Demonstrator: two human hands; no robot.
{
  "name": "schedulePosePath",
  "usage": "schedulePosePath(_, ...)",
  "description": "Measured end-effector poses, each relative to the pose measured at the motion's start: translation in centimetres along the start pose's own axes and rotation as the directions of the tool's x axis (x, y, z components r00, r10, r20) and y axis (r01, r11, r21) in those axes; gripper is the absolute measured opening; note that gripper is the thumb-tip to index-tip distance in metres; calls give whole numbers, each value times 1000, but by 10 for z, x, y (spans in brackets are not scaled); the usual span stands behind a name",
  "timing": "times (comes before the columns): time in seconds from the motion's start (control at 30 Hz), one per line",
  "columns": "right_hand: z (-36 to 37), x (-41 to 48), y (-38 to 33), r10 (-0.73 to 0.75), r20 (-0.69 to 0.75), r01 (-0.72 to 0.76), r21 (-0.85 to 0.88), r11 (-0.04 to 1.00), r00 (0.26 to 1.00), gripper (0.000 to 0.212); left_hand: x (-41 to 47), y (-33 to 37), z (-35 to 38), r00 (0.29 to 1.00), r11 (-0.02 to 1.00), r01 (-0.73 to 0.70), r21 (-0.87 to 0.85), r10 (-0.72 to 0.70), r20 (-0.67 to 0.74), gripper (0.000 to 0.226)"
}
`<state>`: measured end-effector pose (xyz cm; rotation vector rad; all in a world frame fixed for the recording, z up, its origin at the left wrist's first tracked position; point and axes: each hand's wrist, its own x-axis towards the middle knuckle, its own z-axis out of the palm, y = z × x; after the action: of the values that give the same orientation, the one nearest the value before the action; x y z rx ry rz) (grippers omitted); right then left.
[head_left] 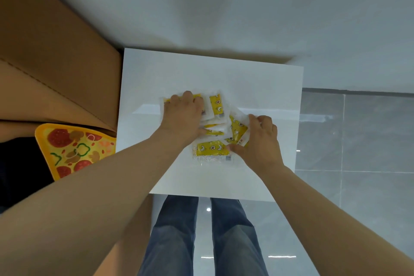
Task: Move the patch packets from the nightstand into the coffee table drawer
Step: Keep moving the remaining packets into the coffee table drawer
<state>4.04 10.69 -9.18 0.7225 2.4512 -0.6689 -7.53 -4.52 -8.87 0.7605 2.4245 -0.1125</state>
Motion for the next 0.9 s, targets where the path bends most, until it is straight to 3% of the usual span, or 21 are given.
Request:
schedulePosePath(0.17,6,0,-12,92,-50,-94,-46,994,994,101,8,-6,-16,995,995,-100,-9,100,-21,43)
schedulePosePath(0.3,11,0,-17,151,-64,-156,-70,985,986,94,11,-12,-25,997,957,-64,-281,75,30,31)
schedulePosePath(0.47,13,-1,-19,190,-7,-188,128,974,982,89,4,-21,-25,995,855,63,-514,-16,96,30)
schedulePosePath(0.63,9,-4,-24,221,12,-218,214,952,975,97,-2,-23,-23,995,842,78,-533,-34,91,26)
schedulePosePath(0.9,17,6,-45,490,-22,-464,291,837,871,88,-2,-25,-21,995,830,87,-551,-51,80,29)
